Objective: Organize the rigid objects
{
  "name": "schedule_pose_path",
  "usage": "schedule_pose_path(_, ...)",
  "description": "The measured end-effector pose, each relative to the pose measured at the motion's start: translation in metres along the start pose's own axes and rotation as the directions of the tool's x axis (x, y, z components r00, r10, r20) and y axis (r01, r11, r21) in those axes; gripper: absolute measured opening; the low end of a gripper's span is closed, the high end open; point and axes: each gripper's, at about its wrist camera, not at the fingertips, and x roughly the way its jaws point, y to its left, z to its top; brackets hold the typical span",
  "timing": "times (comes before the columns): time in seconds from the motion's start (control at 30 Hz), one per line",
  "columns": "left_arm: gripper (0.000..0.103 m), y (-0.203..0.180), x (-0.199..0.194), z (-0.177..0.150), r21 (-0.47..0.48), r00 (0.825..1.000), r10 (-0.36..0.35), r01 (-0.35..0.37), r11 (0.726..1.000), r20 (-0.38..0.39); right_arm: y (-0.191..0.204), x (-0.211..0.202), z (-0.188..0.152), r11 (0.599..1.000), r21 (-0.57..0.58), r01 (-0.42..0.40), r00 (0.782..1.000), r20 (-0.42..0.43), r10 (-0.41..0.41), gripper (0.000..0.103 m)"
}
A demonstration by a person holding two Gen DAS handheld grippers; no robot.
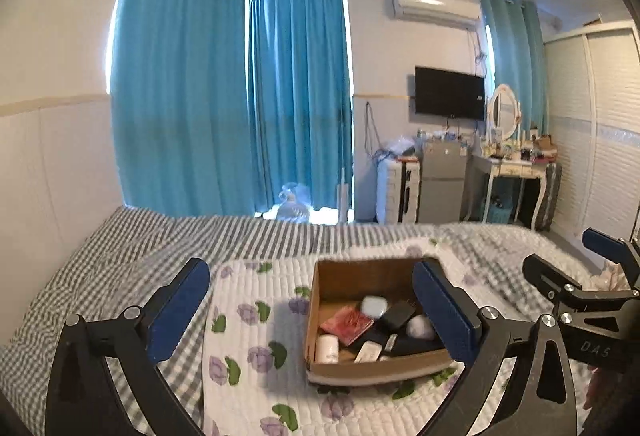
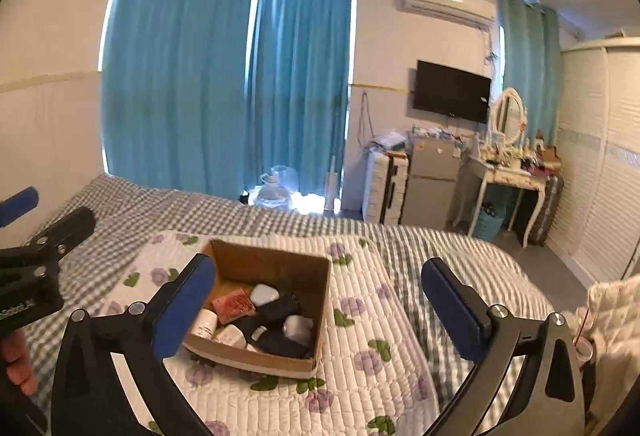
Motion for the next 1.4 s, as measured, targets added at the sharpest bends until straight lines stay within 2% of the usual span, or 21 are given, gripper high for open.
schedule_pose_path(0.1, 0.103, -0.005, 0.014, -0.025, 0.025, 1.0, 0.024, -0.024, 0.999, -0.014, -0.006, 0.017, -0.024, 1.0, 0.008, 0.019, 1.0, -0.024, -0.019, 0.103)
schedule_pose_path(0.17, 0.103, -0.004, 0.019, -0.041, 0.027, 0.999, 0.016, -0.015, 1.0, -0.029, -0.011, 0.026, -0.036, 0.999, 0.024, 0.029, 0.999, -0.025, -0.028, 0.103)
schedule_pose_path(0.37, 0.103, 0.0, 0.028, -0.064, 0.027, 0.997, 0.005, -0.003, 1.0, -0.074, -0.02, 0.04, -0.064, 0.997, 0.061, 0.045, 0.999, -0.028, -0.044, 0.103)
schedule_pose_path(0.63, 0.103, 0.003, 0.023, -0.067, 0.001, 0.997, -0.004, 0.004, 1.0, -0.08, -0.014, 0.041, -0.071, 0.998, 0.054, 0.026, 0.999, -0.038, -0.024, 0.103)
schedule_pose_path(1.4, 0.103, 0.002, 0.03, -0.071, 0.004, 0.995, -0.008, 0.008, 1.0, -0.096, -0.003, 0.044, -0.075, 0.999, 0.036, 0.018, 0.999, -0.043, -0.017, 0.103)
